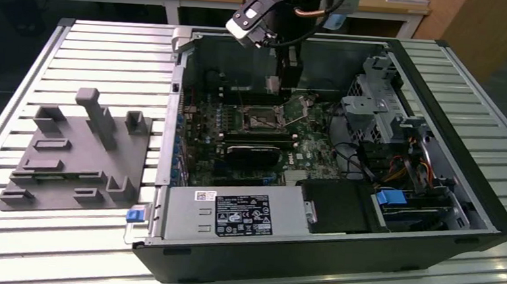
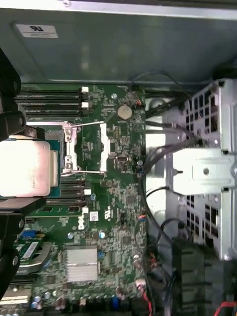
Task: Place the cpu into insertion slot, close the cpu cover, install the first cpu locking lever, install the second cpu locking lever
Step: 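Place the cpu into insertion slot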
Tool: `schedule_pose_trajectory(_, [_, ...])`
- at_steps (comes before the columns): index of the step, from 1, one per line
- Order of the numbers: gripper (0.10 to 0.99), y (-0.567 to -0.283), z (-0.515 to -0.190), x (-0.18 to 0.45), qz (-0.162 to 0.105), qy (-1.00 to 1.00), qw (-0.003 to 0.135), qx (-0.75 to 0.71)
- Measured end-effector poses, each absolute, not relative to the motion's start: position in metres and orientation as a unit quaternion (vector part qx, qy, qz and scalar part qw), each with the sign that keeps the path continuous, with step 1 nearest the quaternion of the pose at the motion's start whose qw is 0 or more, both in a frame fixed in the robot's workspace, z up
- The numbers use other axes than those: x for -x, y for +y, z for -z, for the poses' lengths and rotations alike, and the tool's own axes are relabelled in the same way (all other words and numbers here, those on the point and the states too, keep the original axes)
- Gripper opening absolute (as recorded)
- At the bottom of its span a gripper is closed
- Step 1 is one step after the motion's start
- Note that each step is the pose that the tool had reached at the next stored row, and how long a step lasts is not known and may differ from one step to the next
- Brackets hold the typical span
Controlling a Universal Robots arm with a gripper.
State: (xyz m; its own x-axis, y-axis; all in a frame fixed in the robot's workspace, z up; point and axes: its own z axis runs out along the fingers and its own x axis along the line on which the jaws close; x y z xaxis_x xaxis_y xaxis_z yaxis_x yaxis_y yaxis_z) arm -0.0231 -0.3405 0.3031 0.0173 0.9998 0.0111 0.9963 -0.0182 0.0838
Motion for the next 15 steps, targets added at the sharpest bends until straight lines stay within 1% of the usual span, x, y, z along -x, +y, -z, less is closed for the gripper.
schedule_pose_trajectory(15, [0.541,-0.34,-0.279,0.032,-0.038,0.706,0.027,-0.707])
